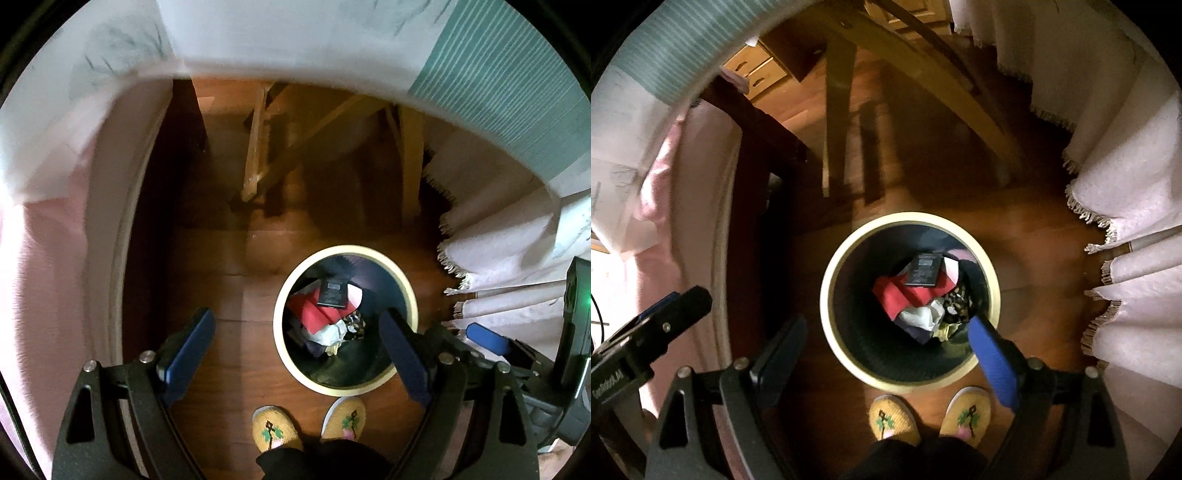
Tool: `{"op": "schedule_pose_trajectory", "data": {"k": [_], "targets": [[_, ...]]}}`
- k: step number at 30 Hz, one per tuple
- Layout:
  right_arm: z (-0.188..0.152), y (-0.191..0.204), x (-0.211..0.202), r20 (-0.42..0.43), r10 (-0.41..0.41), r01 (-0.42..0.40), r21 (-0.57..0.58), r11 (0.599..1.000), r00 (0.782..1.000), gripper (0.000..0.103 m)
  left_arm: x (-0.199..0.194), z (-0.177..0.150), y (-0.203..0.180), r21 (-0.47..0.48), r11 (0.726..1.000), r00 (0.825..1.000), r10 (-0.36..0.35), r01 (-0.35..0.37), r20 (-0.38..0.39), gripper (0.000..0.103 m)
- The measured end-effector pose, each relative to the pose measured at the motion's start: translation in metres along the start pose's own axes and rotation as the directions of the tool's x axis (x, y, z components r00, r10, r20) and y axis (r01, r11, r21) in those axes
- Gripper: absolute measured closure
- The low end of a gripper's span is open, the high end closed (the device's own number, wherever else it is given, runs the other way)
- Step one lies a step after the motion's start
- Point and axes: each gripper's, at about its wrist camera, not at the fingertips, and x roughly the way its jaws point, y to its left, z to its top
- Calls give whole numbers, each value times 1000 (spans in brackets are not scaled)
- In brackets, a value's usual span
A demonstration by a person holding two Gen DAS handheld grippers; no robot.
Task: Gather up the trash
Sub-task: 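Lower both tools over the bin and open them to drop the items, then raise both tools from the bin back toward the table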
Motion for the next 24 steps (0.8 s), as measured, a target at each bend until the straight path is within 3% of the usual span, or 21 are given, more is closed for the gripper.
{"op": "schedule_pose_trajectory", "data": {"k": [6, 13, 18, 24], "targets": [[5, 12, -54, -9, 18, -18, 3, 1000, 1000, 13, -59, 16, -13, 0, 1000, 1000, -10, 10, 10, 14], [18, 41, -148, 1, 38, -38, -33, 999, 999, 13, -157, 40, -36, 10, 999, 998, -35, 34, 61, 14], [30, 64, -228, 38, 54, -50, -101, 994, 998, 13, -234, 54, -52, 48, 998, 991, -57, 52, 120, 14], [46, 81, -307, 121, 84, -61, -180, 982, 989, 13, -308, 70, -67, 106, 994, 980, -29, 8, 195, 14]]}}
